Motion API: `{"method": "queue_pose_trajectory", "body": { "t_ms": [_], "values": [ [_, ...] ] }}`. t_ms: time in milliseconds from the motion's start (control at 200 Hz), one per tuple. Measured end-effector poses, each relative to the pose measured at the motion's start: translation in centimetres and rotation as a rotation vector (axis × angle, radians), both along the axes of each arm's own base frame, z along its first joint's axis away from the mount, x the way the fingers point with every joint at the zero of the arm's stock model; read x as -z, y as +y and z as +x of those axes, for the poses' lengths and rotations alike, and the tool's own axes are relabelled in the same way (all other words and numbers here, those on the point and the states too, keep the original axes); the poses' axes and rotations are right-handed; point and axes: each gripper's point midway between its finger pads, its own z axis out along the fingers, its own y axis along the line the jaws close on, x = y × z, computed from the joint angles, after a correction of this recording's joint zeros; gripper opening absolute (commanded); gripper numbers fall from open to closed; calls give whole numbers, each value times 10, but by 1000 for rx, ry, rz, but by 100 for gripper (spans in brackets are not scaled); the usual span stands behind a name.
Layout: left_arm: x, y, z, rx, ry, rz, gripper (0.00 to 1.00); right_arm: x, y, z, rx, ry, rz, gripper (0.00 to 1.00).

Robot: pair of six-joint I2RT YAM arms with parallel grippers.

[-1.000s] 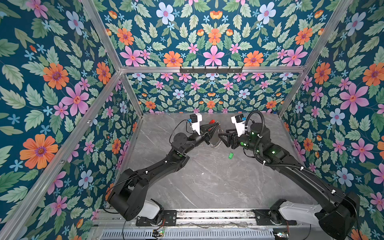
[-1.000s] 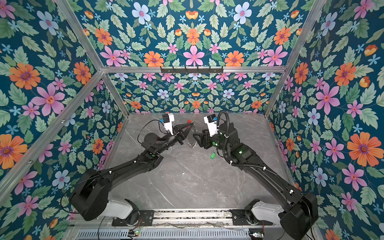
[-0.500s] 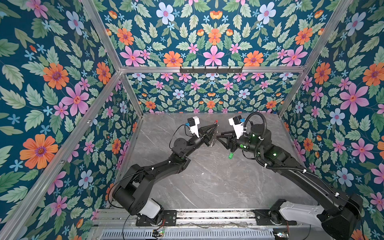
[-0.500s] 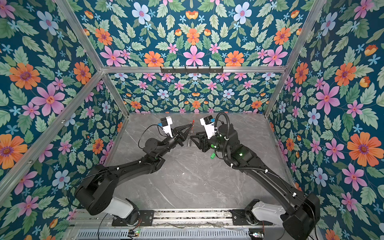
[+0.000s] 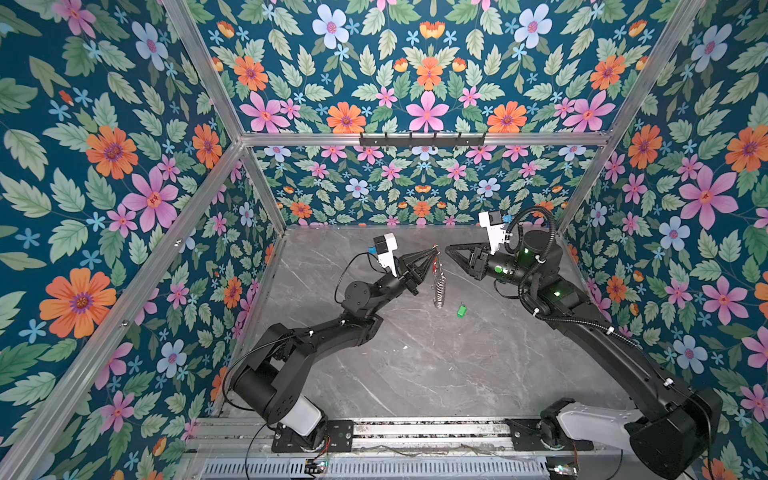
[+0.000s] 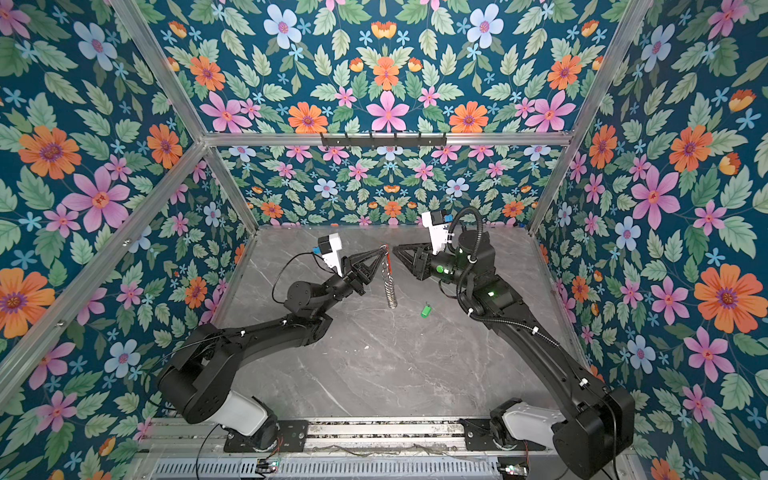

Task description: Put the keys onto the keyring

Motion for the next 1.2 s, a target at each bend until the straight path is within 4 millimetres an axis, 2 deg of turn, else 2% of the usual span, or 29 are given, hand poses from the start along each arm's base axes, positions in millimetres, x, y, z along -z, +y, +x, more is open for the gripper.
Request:
{"method": "queue_pose_trajectory", "body": {
  "t_ms": [565,715,1201],
  "values": [
    [-11,-2,0,52,12,-55,0,-12,14,-3,-103,40,108,10],
    [-16,-1,-1,68,16,-78,0,-14,15,-3,-108,27,117,0],
    [-18,-1,-2,94,29,-103,1,-17,14,-4,-109,11,125,0]
  ]
}}
